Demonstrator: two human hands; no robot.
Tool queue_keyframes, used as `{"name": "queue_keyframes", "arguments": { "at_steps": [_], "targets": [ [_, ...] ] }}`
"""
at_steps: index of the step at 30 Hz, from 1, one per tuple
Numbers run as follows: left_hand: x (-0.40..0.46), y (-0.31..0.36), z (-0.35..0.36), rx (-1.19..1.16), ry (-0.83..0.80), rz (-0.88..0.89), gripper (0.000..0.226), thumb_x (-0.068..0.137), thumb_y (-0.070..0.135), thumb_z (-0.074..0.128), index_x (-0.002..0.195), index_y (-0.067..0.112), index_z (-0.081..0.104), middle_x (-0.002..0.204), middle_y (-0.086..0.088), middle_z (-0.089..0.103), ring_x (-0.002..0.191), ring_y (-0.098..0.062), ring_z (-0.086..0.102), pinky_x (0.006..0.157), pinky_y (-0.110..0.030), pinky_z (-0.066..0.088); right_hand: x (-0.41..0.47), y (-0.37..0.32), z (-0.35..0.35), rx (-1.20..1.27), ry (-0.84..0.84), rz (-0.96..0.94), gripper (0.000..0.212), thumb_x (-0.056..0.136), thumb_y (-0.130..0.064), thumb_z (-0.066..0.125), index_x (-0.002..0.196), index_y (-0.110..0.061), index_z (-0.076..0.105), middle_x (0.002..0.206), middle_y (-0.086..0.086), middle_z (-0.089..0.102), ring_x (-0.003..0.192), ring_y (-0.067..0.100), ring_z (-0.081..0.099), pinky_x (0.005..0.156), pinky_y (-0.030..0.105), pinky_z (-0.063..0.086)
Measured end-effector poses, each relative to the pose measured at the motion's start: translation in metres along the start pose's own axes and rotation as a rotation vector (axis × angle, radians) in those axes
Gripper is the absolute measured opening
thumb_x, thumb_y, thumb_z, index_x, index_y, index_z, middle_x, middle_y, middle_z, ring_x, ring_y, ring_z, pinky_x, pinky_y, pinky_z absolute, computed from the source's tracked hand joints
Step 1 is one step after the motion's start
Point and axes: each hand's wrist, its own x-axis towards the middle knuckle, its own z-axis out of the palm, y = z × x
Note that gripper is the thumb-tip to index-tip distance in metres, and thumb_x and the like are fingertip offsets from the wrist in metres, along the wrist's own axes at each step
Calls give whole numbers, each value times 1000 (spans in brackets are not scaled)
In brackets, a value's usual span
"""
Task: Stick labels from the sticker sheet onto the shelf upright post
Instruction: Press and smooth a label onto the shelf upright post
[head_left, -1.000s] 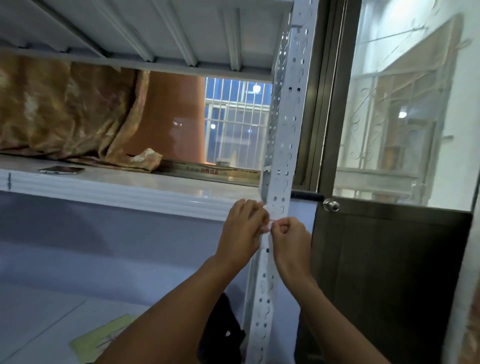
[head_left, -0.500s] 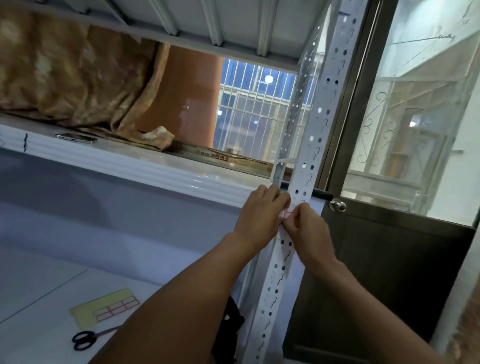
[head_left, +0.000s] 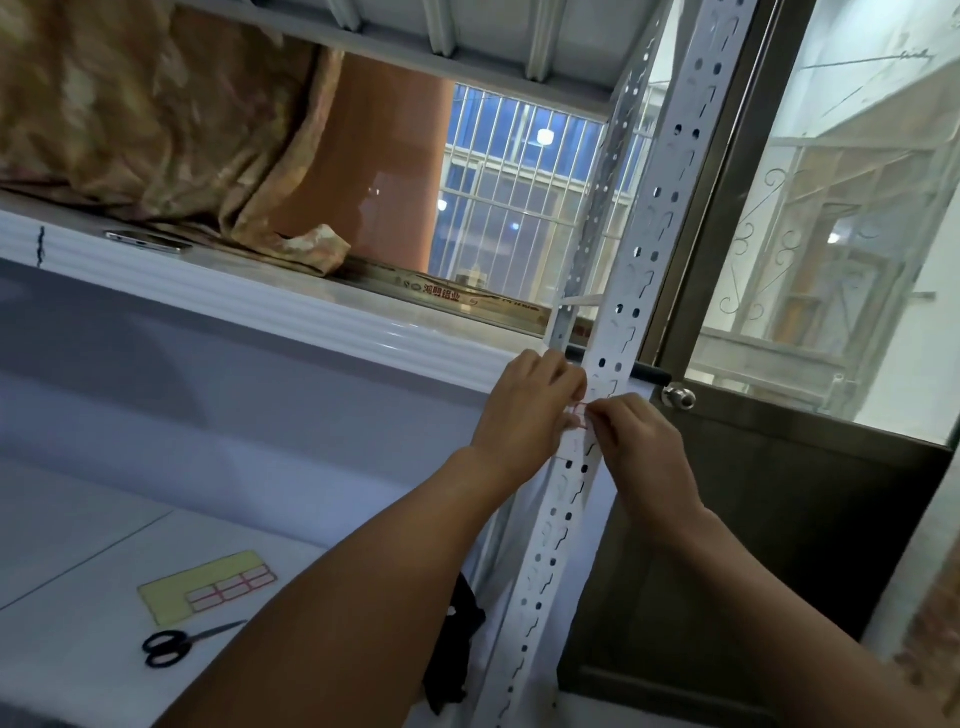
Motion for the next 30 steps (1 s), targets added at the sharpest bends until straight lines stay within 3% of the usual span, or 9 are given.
{"name": "queue_keyframes", "arguments": {
  "at_steps": [9,18,26,30],
  "targets": [
    [-3,-4,6,-16,53,33,33,73,17,87,93,14,61,99,-5,56,86,-23,47,77,-37,44,-2,-5,11,28,68,29,10,99,-9,57,102,-2,65,95,12,63,85,25,60,72,46,53],
    [-6,-4,10,24,69,36,28,77,14,83,98,12,64,104,-8,59,94,-28,51,79,-31,38,-1,-7,24,88,104,141,11,100,-11,54,94,-3,58,91,11,57,83,21,51,71,32,44],
    [-7,-10,14,9,81,70,27,82,20,81,99,14,61,105,-3,56,100,-17,42,84,-26,36,-13,-12,27,191,231,224,15,101,-18,58,109,-5,62,100,8,61,89,19,60,78,31,53],
    [-8,-10,17,-18,101,66,23,83,17,79,99,12,63,106,-4,57,104,-18,42,89,-31,42,-9,-22,24,279,248,353,11,99,-16,61,99,-6,67,95,4,64,85,12,61,76,17,50]
  ]
}}
